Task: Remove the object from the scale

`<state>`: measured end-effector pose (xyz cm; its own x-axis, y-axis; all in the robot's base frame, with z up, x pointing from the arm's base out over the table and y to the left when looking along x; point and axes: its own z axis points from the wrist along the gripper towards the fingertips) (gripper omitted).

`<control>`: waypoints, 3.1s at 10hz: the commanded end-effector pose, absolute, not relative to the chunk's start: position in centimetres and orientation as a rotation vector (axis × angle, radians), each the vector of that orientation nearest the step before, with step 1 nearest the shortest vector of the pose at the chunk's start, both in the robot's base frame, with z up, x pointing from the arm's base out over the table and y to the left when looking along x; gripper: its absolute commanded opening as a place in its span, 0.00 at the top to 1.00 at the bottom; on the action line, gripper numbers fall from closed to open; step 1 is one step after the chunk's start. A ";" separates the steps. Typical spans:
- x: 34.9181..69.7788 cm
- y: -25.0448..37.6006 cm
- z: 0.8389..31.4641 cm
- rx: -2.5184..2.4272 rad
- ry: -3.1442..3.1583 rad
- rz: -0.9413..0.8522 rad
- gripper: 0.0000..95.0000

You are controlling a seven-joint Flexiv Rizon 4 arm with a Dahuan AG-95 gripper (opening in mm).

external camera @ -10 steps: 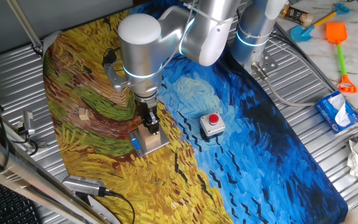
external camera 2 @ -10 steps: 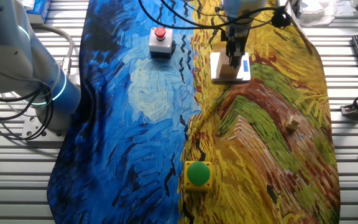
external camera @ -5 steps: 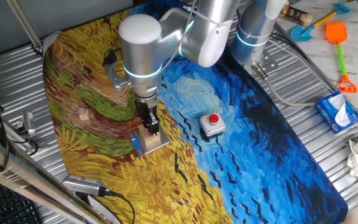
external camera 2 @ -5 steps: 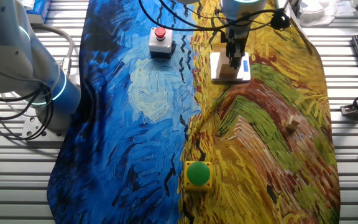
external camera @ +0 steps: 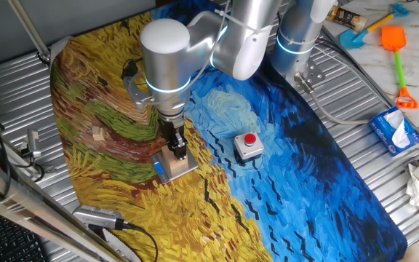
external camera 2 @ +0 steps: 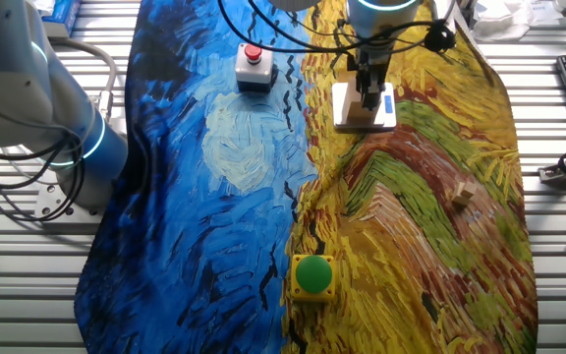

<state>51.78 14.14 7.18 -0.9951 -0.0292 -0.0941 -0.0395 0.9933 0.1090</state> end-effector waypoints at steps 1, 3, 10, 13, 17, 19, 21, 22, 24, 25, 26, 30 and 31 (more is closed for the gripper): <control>51.7 14.0 7.3 -0.046 3.045 0.160 0.80; 51.7 14.0 7.3 -0.037 3.044 0.156 1.00; 51.8 13.4 8.7 -0.060 3.045 0.155 1.00; 51.7 11.7 9.5 -0.110 3.045 0.158 1.00; 51.7 9.1 10.7 -0.188 3.057 0.161 1.00; 51.7 8.1 10.8 -0.219 3.055 0.170 1.00; 51.6 7.0 10.8 -0.249 3.053 0.171 1.00; 51.6 6.5 10.9 -0.262 3.054 0.171 1.00; 51.5 5.8 10.9 -0.283 3.056 0.169 1.00; 51.5 5.6 10.8 -0.290 3.055 0.167 1.00; 51.5 5.3 10.5 -0.300 3.051 0.169 1.00; 51.5 4.9 9.8 -0.310 3.044 0.168 1.00; 51.6 4.9 9.5 -0.314 3.041 0.173 1.00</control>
<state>51.54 4.82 9.28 -0.9753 -0.2007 -0.0918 -0.2099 0.9721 0.1050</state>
